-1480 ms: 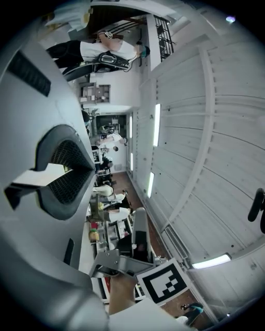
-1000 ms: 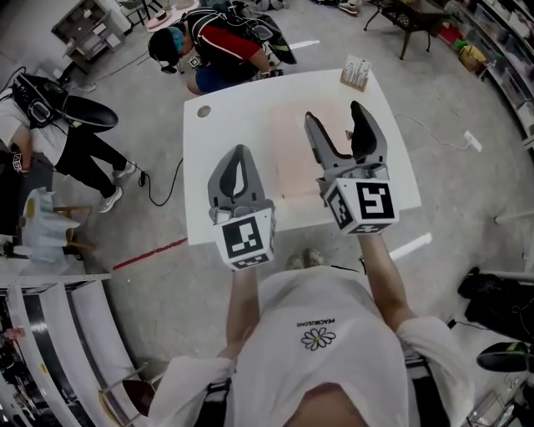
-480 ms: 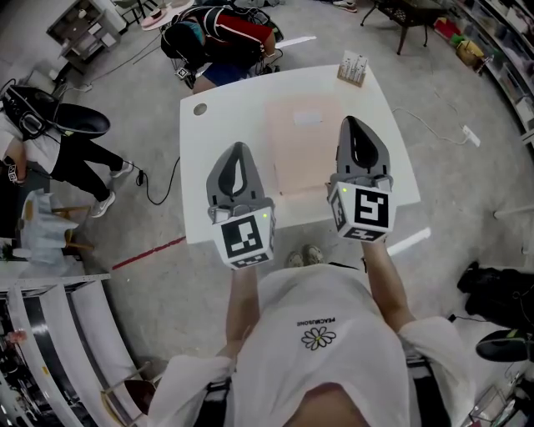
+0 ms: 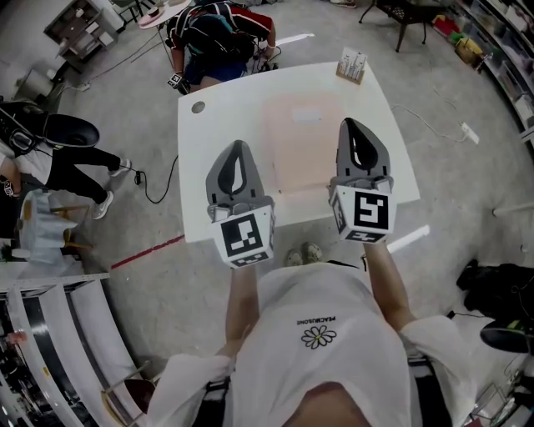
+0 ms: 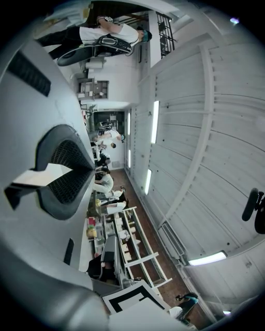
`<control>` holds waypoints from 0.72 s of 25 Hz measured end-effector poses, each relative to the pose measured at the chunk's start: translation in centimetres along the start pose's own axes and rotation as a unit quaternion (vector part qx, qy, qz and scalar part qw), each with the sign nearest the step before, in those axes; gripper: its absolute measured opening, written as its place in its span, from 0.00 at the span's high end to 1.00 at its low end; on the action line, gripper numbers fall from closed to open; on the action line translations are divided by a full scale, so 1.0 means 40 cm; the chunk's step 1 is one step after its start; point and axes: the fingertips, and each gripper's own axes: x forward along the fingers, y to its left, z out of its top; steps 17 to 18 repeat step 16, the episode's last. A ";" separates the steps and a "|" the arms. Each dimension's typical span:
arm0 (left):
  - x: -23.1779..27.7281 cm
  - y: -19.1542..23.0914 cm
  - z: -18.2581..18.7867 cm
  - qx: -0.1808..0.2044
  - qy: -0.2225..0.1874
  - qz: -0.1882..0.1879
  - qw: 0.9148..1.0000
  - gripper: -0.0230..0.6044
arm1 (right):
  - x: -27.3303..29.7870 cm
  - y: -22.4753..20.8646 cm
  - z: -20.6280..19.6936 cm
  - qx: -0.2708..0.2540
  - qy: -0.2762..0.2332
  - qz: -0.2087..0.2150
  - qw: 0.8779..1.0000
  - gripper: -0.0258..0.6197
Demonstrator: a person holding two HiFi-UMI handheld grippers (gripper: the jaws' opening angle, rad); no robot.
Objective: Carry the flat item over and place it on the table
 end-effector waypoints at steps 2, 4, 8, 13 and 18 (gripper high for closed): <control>0.002 -0.001 -0.001 0.000 0.000 0.000 1.000 0.94 | -0.001 -0.001 -0.004 -0.005 0.002 0.000 1.000 0.94; 0.003 0.000 -0.001 -0.001 0.001 0.001 1.000 0.94 | 0.000 -0.003 -0.009 -0.007 0.005 0.001 1.000 0.94; 0.007 0.006 -0.003 -0.002 0.001 0.005 1.000 0.94 | 0.001 -0.010 -0.016 -0.009 0.009 -0.001 1.000 0.95; 0.010 0.007 -0.006 -0.001 0.002 0.005 1.000 0.94 | 0.004 -0.018 -0.016 -0.012 0.011 -0.002 1.000 0.94; 0.011 0.004 -0.004 0.003 0.004 0.004 1.000 0.94 | 0.003 -0.019 -0.020 -0.012 0.013 -0.002 1.000 0.94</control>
